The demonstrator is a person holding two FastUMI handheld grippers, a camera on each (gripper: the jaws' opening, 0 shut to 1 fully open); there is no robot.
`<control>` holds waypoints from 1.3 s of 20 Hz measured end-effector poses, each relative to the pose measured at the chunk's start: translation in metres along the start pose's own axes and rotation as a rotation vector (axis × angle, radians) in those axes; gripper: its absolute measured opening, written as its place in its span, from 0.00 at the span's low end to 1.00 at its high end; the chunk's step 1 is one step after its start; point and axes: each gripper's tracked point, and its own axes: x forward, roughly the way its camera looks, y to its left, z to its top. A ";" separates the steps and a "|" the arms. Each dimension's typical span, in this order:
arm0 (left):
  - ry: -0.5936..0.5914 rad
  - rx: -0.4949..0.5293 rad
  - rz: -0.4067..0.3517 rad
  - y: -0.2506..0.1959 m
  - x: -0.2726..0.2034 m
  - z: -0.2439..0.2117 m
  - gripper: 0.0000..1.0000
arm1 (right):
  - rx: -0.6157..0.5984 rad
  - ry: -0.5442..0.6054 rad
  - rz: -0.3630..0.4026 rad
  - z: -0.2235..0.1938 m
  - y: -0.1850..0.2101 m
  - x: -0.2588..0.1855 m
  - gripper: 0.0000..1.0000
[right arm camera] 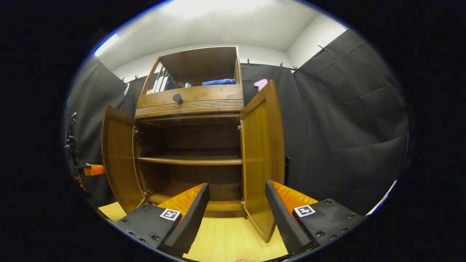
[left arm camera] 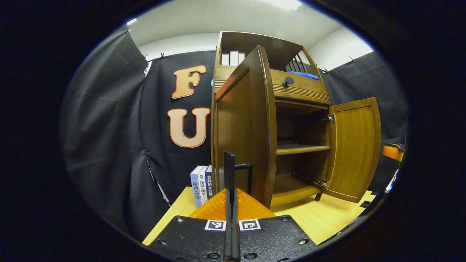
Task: Open the right door of the double-door shoe cabinet with the right hand, and open the left door with the left hand.
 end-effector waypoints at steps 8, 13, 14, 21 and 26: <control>-0.012 -0.009 0.001 0.039 -0.006 0.001 0.00 | -0.020 0.009 0.039 -0.005 0.042 0.012 0.94; -0.009 -0.001 -0.015 0.050 -0.006 0.001 0.00 | -0.038 0.003 0.037 -0.007 0.057 0.016 0.98; -0.009 0.002 -0.006 0.055 -0.006 0.000 0.00 | -0.039 0.005 0.038 -0.008 0.059 0.015 0.98; -0.023 -0.016 0.044 0.093 0.000 -0.001 0.00 | -0.046 0.011 0.039 -0.012 0.071 0.025 0.97; -0.016 -0.016 0.008 0.095 -0.001 -0.001 0.00 | -0.027 0.011 0.037 -0.014 0.078 0.035 0.97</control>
